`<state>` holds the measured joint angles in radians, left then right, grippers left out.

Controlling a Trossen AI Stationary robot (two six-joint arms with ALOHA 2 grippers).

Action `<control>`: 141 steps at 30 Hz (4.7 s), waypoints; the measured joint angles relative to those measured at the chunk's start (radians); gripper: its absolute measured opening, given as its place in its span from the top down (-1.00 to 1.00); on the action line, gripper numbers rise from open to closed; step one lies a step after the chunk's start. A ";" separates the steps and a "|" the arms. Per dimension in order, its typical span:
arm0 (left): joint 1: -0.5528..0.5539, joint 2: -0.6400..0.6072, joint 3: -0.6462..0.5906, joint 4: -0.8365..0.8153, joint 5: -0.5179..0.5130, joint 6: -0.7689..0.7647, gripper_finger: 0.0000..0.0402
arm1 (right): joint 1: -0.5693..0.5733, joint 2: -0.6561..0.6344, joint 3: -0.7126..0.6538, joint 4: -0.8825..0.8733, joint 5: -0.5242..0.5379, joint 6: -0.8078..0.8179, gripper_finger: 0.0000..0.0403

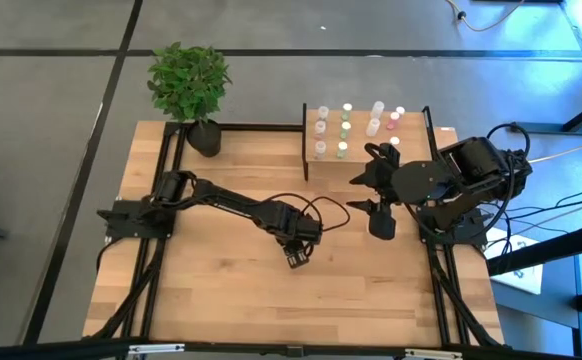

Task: Pick and place medicine bottles onto shelf by color
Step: Put the white pill bottle aligned with the other white pill bottles on the shelf

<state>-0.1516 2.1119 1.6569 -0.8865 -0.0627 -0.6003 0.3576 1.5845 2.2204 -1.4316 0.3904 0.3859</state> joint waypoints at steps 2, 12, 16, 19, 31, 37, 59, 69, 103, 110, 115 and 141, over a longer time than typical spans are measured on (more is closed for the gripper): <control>0.000 0.000 0.000 0.001 0.000 -0.001 0.37 | 0.000 0.000 0.000 0.000 0.000 0.000 -0.16; -0.001 -0.001 0.000 0.008 0.021 -0.021 0.37 | 0.000 0.000 0.000 0.000 0.000 -0.001 -0.16; -0.002 -0.001 0.000 0.008 0.022 -0.021 0.32 | 0.000 0.000 0.000 0.000 0.000 -0.001 -0.16; -0.002 -0.001 0.000 0.008 0.023 -0.023 0.20 | 0.000 0.000 0.000 0.000 0.000 -0.001 -0.16; -0.002 -0.001 0.000 0.008 0.008 -0.027 -0.37 | 0.000 0.000 0.000 -0.001 -0.001 -0.001 -0.16; -0.003 -0.002 0.024 -0.023 -0.013 -0.019 -0.46 | 0.000 0.000 0.000 -0.001 -0.001 -0.001 -0.16; -0.121 -0.149 0.291 -0.476 -0.155 -0.085 -0.47 | 0.000 0.001 0.000 0.019 -0.001 -0.001 -0.16; -0.241 -0.336 0.291 -0.506 -0.294 -0.313 -0.47 | 0.000 0.001 0.000 0.036 -0.001 0.000 -0.16; -0.501 -0.579 0.291 -0.651 -0.656 -0.525 -0.47 | -0.035 0.348 -0.019 0.131 -0.268 -0.396 -0.16; -0.549 -0.608 0.291 -0.651 -0.720 -0.519 -0.47 | -0.047 0.457 -0.019 0.171 -0.295 -0.505 -0.16; -0.573 -0.608 0.291 -0.652 -0.733 -0.516 -0.47 | -0.059 0.515 -0.020 0.179 -0.309 -0.452 -0.16; -0.578 -0.608 0.291 -0.654 -0.742 -0.515 -0.47 | -0.087 0.566 -0.020 0.233 -0.385 -0.332 -0.16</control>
<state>-0.7300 1.5040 1.9476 -1.5407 -0.8043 -1.1152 0.2711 2.1502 2.2005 -1.1990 0.0053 0.0540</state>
